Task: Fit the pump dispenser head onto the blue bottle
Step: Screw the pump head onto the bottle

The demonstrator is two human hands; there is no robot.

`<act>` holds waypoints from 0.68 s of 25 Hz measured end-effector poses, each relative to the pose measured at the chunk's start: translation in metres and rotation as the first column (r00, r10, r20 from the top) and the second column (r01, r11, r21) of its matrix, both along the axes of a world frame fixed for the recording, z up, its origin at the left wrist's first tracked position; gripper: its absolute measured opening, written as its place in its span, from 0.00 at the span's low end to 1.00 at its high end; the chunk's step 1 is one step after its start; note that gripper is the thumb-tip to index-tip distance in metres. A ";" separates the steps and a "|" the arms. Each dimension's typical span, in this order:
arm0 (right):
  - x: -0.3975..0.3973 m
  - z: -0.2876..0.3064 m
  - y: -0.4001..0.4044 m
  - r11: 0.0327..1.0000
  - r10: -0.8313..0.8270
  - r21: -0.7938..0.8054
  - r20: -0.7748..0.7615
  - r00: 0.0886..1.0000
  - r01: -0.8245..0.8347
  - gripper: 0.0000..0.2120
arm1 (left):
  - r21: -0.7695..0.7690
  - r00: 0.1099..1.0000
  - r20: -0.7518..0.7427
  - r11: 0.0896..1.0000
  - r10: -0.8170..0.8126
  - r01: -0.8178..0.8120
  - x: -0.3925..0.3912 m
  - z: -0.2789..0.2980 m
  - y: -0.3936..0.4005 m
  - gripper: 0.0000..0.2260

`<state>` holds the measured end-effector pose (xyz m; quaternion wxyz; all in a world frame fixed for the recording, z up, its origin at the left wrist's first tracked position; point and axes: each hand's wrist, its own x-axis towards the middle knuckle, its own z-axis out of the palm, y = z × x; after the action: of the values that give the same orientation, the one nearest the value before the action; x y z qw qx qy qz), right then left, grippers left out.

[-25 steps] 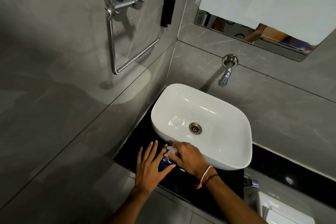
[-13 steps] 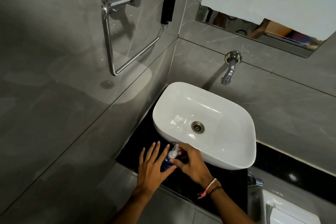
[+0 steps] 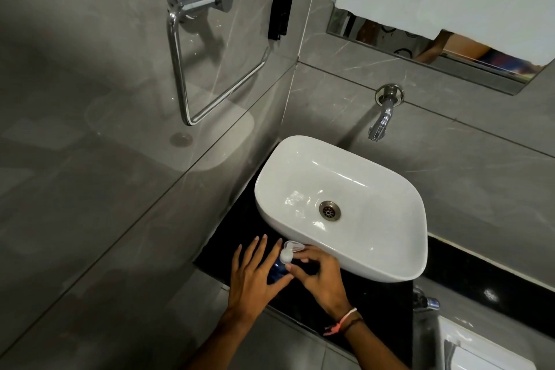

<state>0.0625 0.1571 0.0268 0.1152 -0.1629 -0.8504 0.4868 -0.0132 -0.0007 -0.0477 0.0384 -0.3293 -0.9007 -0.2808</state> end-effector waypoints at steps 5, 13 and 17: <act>-0.006 0.004 -0.004 1.000 0.008 -0.030 -0.023 1.000 -0.009 0.19 | -0.010 1.000 0.028 1.000 0.002 -0.002 0.001 0.002 0.001 0.32; -0.003 -0.002 -0.007 0.998 0.013 -0.066 -0.010 1.000 -0.014 0.23 | -0.062 0.998 0.061 0.998 -0.021 0.025 0.001 0.005 -0.001 0.32; -0.005 0.000 -0.009 0.998 -0.038 -0.040 0.004 0.999 0.038 0.15 | -0.063 0.997 0.077 0.998 -0.017 0.022 0.002 0.006 -0.001 0.32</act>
<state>0.0575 0.1480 0.0263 0.1200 -0.1821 -0.8374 0.5011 -0.0116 -0.0015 -0.0418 -0.0094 -0.3283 -0.9067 -0.2646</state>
